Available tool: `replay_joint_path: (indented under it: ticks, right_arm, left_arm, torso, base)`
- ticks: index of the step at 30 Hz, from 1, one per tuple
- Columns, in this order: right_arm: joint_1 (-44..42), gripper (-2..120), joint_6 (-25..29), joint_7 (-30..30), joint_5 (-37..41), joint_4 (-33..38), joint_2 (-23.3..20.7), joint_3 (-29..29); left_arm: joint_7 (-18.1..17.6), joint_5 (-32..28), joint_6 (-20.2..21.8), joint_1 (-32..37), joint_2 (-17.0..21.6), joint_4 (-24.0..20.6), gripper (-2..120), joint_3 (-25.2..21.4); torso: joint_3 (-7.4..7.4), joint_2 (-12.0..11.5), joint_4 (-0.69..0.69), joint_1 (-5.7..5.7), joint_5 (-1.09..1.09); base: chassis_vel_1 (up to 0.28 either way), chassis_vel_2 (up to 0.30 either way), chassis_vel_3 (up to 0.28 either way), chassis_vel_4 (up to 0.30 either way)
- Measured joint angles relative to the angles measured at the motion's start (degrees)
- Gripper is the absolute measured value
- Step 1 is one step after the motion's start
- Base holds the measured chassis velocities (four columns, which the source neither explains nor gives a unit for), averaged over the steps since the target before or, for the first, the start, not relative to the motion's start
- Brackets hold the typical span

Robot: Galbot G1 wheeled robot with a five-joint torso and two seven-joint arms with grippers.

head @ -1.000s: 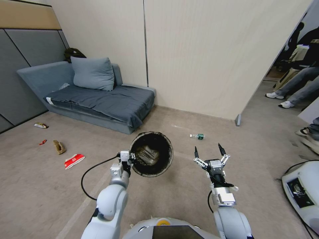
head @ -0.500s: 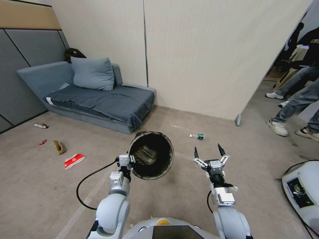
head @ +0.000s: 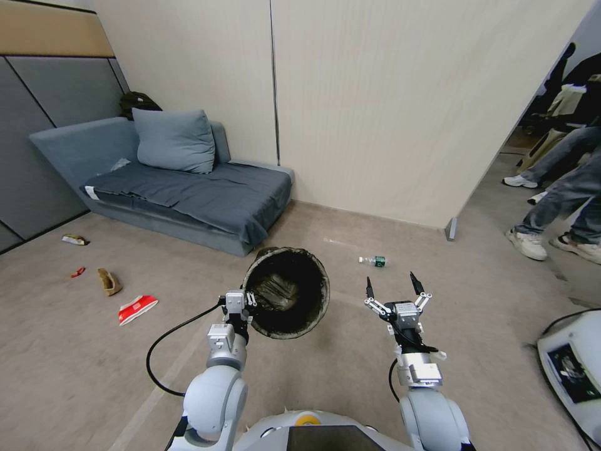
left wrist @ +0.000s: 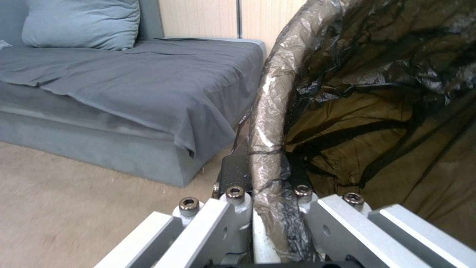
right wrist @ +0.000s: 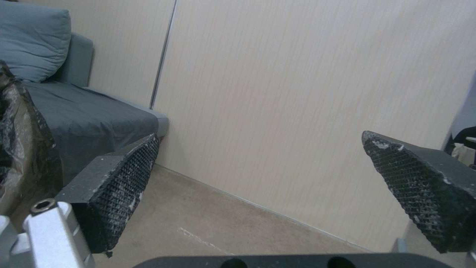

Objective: Pick up the trash bin, then pick up the garbage from the floor and place it into the trash bin.

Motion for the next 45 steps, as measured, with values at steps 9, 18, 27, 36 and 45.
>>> replay_joint_path:
  ticks: [9,18,27,36,45]
  right_arm:
    - [0.0,100,0.0,0.0,0.0,0.0,0.0,0.0]
    - [0.0,100,0.0,0.0,0.0,0.0,0.0,0.0]
    - [0.0,100,0.0,0.1,0.0,0.0,0.0,0.0]
    - [0.1,100,1.8,-0.4,-0.3,0.0,0.0,0.2]
    - [0.1,100,2.8,-1.5,-1.1,0.1,0.0,0.8]
  left_arm:
    - [-0.1,0.0,0.0,0.0,-0.2,0.0,0,0.1]
    - [-0.1,0.2,0.0,-0.2,-0.7,0.5,0,0.3]
    - [-0.1,0.3,0.0,-0.3,-0.5,0.9,0,0.3]
    - [-0.2,0.4,0.0,-0.1,-0.2,0.6,0,0.8]
    - [-0.2,0.7,0.0,0.1,-0.4,0.4,0,0.8]
  torso:
    - [0.0,0.0,0.0,0.0,-0.02]
    - [0.0,0.0,0.0,0.0,-0.02]
    - [0.02,0.0,-0.01,0.02,0.01]
    - [0.0,0.0,-0.02,-0.01,0.01]
    - [0.0,0.0,-0.01,0.0,0.0]
  base:
    - [-0.228,0.24,0.233,-0.241]
    - [-0.213,0.202,0.219,-0.225]
    - [-0.167,0.173,0.189,-0.169]
    - [-0.01,0.008,0.005,-0.009]
    - [0.0,0.0,0.0,0.0]
